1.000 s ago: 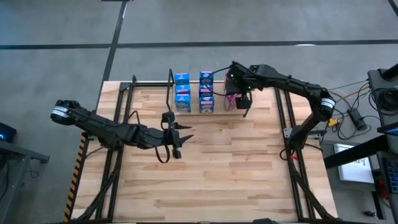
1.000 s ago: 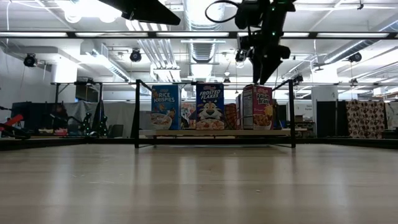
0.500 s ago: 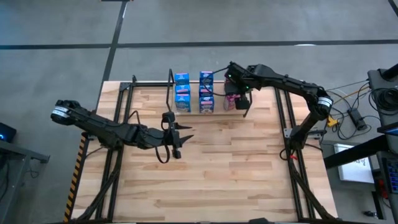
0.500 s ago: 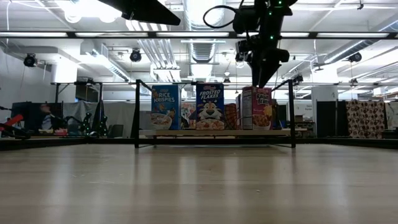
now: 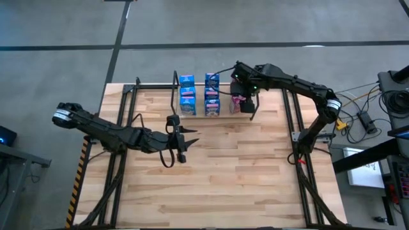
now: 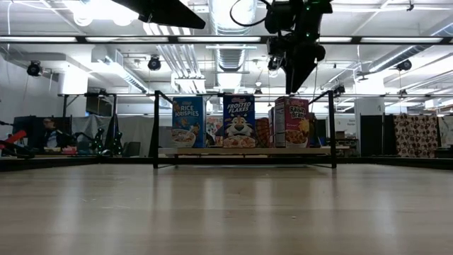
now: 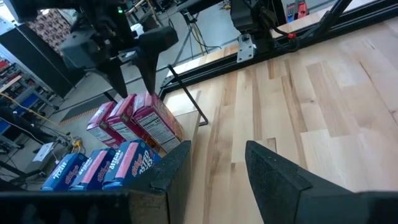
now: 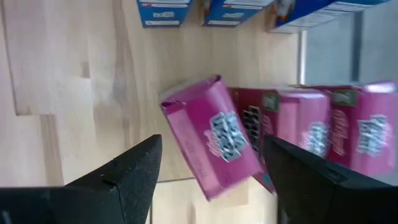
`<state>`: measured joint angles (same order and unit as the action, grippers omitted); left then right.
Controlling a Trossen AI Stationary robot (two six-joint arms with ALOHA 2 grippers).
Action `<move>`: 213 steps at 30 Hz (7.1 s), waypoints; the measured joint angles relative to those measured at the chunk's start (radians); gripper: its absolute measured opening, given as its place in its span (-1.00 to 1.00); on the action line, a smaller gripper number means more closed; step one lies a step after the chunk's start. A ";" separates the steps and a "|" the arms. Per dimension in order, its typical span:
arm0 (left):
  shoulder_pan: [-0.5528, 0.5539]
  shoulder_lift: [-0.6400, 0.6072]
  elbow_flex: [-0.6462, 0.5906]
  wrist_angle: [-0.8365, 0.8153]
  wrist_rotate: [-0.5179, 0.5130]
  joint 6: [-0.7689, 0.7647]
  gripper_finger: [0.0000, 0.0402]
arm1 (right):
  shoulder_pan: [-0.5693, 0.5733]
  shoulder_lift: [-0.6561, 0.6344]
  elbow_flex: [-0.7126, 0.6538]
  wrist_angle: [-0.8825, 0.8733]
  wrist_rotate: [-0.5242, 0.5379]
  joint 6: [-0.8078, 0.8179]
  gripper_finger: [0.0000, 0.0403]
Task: Stack cereal on shelf
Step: Put the purple cereal box on the shelf aligned with the other purple cereal box, then return to Home Position
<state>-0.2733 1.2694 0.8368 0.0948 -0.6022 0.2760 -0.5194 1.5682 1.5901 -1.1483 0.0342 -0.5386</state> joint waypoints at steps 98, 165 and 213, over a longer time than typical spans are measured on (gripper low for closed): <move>0.000 0.000 0.000 0.033 0.002 0.030 -0.33 | 0.002 0.086 -0.002 -0.013 -0.061 0.048 -0.01; -0.031 -0.606 -0.388 0.046 0.002 -0.087 -0.33 | 0.362 -0.680 -0.885 1.093 -0.165 0.270 0.11; -0.031 -1.058 -0.690 0.039 0.025 -0.132 -0.33 | 0.362 -1.365 -1.453 1.371 -0.174 0.318 0.09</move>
<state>-0.3042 0.2117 0.1468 0.1337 -0.5767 0.1438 -0.1574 0.2036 0.1375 0.2231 -0.1394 -0.2203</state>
